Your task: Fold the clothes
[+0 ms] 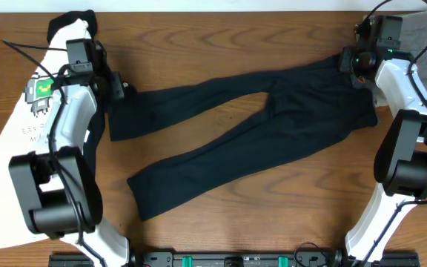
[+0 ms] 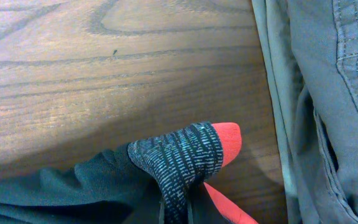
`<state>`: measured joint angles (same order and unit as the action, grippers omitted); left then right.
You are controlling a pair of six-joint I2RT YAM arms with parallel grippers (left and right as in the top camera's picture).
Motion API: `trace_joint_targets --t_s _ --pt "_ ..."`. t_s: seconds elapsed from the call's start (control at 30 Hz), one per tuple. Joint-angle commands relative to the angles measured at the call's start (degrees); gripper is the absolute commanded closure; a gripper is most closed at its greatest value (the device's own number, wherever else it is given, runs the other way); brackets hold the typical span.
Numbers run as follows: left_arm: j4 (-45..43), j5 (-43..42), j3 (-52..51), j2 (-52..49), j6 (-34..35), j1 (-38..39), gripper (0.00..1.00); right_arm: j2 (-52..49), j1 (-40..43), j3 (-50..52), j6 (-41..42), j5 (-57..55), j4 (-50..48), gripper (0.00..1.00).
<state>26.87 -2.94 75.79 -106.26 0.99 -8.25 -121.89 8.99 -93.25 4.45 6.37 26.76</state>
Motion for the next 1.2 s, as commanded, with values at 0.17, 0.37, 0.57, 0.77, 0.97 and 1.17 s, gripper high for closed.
trace_joint_targets --t_s 0.17,0.37,0.57,0.77,0.97,1.17 --pt "-0.9 -0.42 0.5 -5.42 -2.75 -0.48 0.49 -0.26 0.37 -0.74 -0.92 -0.59 1.29 0.97" --pt "-2.84 1.29 0.5 -6.97 -2.73 -1.36 0.48 -0.26 0.37 -0.74 -0.9 -0.59 1.36 0.97" --pt "-3.5 1.44 0.5 -10.05 -3.85 -2.03 0.48 -0.26 0.37 -0.74 -0.9 -0.59 1.44 0.97" --pt "-4.63 1.46 0.52 -11.08 -4.0 -2.08 0.56 -0.26 0.37 -0.74 -0.92 -0.59 1.86 0.92" --pt "-5.77 1.46 0.74 -11.06 -3.93 -2.08 0.7 -0.26 0.37 -0.74 -0.92 -0.59 1.92 0.91" --pt "-2.56 1.44 3.37 -10.73 -3.76 -2.08 0.74 -0.26 0.37 -0.74 -0.9 -0.59 1.92 0.9"
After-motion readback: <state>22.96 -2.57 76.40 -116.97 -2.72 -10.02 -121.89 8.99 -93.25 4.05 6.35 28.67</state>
